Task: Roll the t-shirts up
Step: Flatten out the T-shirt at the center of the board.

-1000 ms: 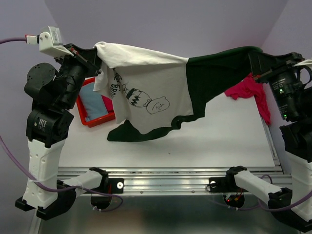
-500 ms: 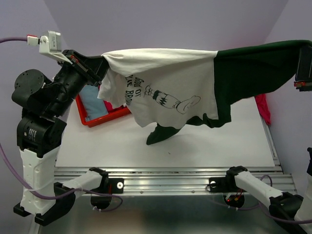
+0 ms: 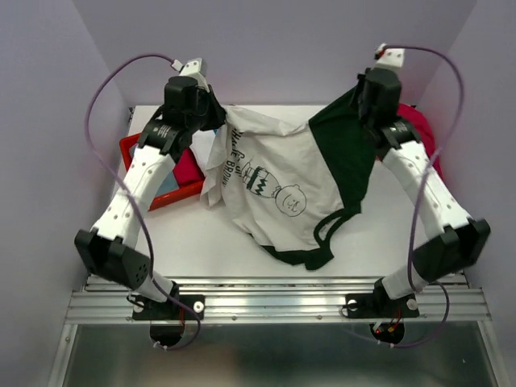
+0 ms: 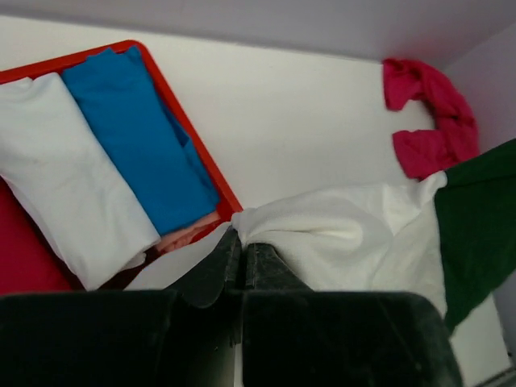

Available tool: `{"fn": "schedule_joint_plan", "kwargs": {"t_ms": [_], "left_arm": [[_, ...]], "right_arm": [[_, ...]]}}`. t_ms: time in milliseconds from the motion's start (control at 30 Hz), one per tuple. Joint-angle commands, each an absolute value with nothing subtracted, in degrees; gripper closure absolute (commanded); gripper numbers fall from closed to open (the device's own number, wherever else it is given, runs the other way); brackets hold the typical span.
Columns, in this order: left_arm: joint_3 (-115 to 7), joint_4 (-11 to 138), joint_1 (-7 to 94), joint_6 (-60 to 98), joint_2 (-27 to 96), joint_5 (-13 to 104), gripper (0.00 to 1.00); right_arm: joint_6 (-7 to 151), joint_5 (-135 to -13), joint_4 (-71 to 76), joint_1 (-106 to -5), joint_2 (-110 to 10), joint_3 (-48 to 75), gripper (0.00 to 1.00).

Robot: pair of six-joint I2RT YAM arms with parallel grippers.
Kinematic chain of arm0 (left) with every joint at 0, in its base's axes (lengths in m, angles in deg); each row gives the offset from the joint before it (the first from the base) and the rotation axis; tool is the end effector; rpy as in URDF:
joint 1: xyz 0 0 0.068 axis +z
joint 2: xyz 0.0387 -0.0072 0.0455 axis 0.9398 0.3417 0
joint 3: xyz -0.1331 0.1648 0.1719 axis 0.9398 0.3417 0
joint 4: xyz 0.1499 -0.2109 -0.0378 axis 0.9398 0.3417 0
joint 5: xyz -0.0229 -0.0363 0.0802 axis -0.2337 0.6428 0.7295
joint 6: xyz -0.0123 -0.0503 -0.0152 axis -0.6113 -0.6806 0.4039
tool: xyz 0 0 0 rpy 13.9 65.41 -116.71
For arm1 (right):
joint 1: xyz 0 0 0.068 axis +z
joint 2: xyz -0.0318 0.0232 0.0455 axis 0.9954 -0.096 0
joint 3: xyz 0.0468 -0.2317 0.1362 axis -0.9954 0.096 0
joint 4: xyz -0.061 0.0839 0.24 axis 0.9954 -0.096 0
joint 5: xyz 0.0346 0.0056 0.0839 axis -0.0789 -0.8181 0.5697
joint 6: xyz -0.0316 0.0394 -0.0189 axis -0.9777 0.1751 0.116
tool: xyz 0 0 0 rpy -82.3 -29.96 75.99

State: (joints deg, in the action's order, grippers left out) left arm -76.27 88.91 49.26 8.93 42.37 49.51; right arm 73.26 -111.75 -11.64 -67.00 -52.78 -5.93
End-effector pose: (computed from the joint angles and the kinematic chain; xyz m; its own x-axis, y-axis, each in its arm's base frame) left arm 0.3012 -0.1170 0.4607 -0.3357 -0.2708 -0.9022 0.3199 0.8681 -0.3795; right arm 0.3150 0.0805 0.4775 -0.0230 0.1205 -0.9924 0.2191 0.9692 0.1126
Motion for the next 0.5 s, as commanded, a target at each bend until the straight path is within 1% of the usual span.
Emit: {"fn": "schedule_joint_plan", "kwargs": {"t_ms": [0, 33, 67, 100, 133, 167, 233, 400, 467], "left_arm": [[-82.19, 85.91, 52.34, 10.98, 49.08, 54.33, 0.39], [-83.77, 87.06, 53.13, 10.98, 51.54, 54.08, 0.20], [-85.79, 88.38, 53.93, 10.98, 56.00, 54.16, 0.03], [-89.81, 92.04, 54.11, 11.24, 59.61, 54.07, 0.01], [-91.59, 93.99, 54.20, 11.25, 59.65, 54.60, 0.01], [-92.83, 95.15, 54.11, 11.33, 61.13, 55.12, 0.01], [-90.48, 94.20, 54.11, 11.42, 59.83, 55.30, 0.01], [-75.46, 89.72, 54.02, 10.63, 49.03, 55.66, 0.02], [-70.54, 88.92, 53.76, 9.93, 43.59, 55.74, 0.06]], "right_arm": [[71.50, -113.80, -7.60, -69.46, -60.15, -5.21, 0.89], [71.68, -113.01, -8.38, -69.46, -62.62, -5.91, 0.72], [72.03, -112.48, -11.61, -70.07, -67.43, -7.05, 0.33], [73.43, -112.21, -14.08, -70.08, -69.48, -9.32, 0.19], [74.31, -111.68, -16.37, -70.08, -71.24, -9.95, 0.19], [75.45, -111.33, -19.00, -70.08, -72.04, -9.61, 0.14], [78.44, -109.05, -19.12, -70.08, -70.56, -6.20, 0.12], [85.04, -100.27, -19.12, -70.08, -60.90, 9.61, 0.12], [88.20, -95.79, -19.20, -70.08, -55.63, 14.71, 0.12]]}}
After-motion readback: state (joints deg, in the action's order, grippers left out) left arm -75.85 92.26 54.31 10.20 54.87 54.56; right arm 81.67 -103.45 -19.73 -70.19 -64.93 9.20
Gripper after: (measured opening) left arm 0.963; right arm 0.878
